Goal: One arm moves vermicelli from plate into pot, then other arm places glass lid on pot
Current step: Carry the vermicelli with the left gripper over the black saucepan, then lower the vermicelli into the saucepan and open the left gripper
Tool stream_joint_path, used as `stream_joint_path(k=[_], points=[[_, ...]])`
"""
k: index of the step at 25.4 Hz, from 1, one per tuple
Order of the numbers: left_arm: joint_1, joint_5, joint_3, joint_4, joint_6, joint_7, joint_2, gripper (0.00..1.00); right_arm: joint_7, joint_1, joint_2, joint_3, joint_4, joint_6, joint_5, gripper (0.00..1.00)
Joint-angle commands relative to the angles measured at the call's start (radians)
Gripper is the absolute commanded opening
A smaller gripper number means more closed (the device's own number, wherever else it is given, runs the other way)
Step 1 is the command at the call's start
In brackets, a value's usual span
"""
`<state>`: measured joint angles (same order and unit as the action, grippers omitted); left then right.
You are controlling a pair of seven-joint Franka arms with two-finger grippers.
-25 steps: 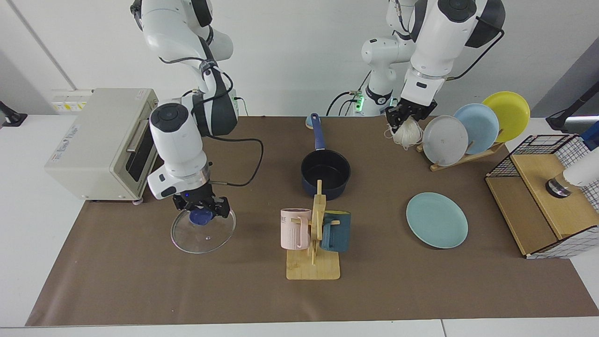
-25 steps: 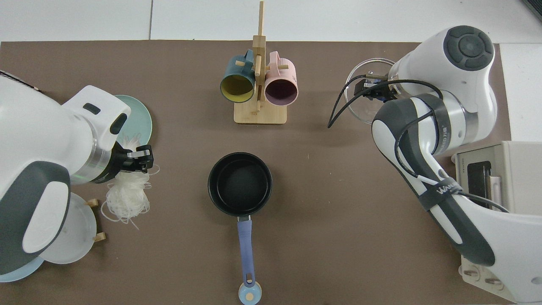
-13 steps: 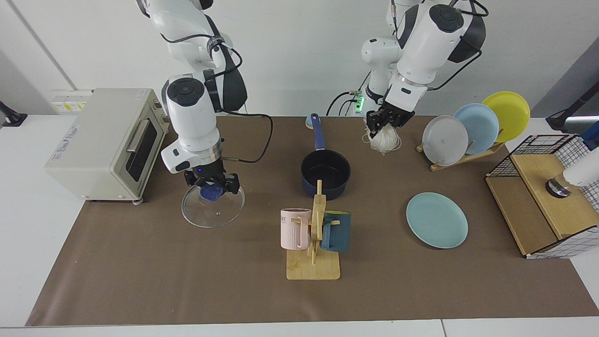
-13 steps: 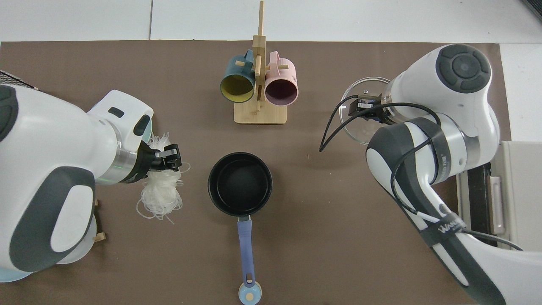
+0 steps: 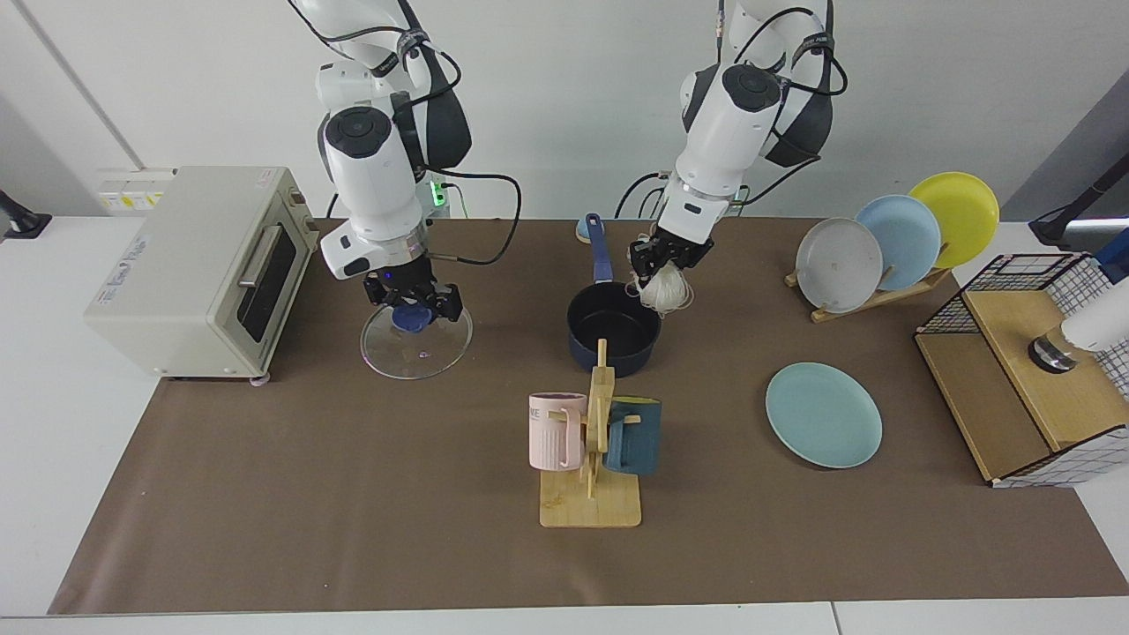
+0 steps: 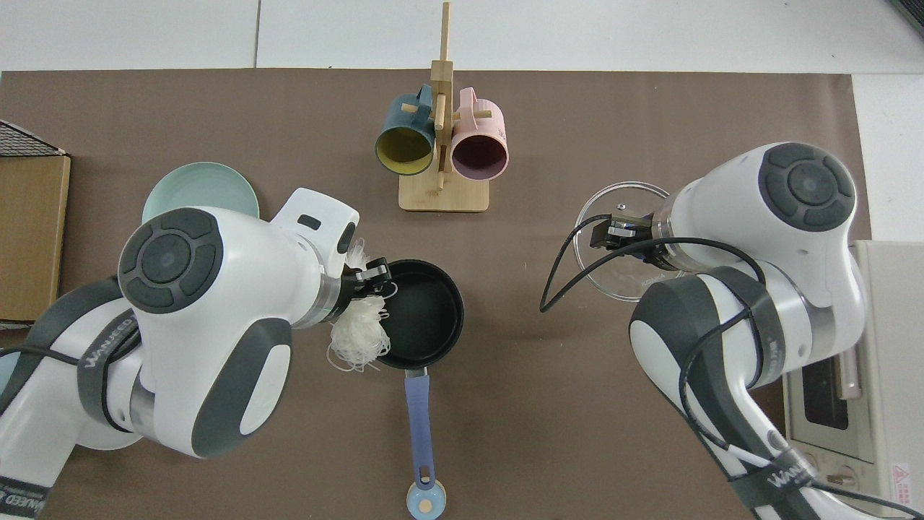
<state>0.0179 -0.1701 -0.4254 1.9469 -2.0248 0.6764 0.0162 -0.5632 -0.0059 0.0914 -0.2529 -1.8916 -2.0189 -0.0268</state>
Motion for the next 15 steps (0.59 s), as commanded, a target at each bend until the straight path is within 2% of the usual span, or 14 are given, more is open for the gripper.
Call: stream_joint_path(k=[1, 8, 11, 15], points=[[0.054, -0.019, 0.01, 0.052, -0.098, 0.041, -0.036, 0.0, -0.032, -0.011, -0.059, -0.005, -0.084, -0.058, 0.021, 0.0], [0.096, -0.006, 0.01, 0.069, -0.23, 0.051, -0.159, 0.0, -0.024, -0.016, -0.058, -0.005, -0.084, -0.058, 0.024, 0.0], [0.125, -0.002, 0.011, 0.076, -0.262, 0.051, -0.186, 0.0, -0.021, -0.017, -0.058, -0.005, -0.084, -0.058, 0.025, 0.0], [0.129, 0.012, 0.01, 0.122, -0.317, 0.048, -0.194, 0.0, -0.027, -0.02, -0.058, -0.005, -0.084, -0.058, 0.025, 0.0]])
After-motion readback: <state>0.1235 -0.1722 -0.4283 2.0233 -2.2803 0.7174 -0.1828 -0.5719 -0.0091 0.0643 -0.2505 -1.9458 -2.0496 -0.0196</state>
